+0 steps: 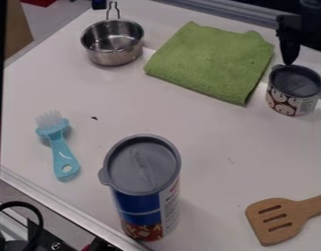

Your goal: Move the tiny can next to the larger can at the bottom of the table

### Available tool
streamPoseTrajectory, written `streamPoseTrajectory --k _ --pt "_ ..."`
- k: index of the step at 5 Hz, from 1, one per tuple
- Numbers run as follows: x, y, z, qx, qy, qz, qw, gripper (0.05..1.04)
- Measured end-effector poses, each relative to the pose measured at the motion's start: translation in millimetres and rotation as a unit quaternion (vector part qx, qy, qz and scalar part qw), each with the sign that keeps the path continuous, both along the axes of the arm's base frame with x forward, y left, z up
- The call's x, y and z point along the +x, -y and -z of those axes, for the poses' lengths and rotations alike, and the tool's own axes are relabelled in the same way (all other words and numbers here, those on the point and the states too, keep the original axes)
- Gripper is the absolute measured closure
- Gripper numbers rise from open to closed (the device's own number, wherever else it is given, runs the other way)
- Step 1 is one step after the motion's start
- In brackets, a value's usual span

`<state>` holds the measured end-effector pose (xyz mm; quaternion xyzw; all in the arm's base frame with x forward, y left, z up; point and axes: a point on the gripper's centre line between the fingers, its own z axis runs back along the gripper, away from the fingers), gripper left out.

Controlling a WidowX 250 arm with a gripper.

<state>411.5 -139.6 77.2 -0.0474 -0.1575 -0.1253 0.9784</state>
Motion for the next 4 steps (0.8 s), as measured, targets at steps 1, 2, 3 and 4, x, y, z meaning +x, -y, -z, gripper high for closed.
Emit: streamPoseTrajectory --k 1,2,3,4 --pt "-16.0 1.3 11.2 0.011 -0.017 0.009 0.9998 0.085" --pt "-29.3 4.0 9.8 0.01 -0.02 0.024 0.9995 0.085" --pt "-44.0 2.1 8.2 0.015 -0.025 0.036 0.9989 0.085" --pt "-56.4 -2.1 9.4 0.025 -0.046 0.054 0.9971 0.085"
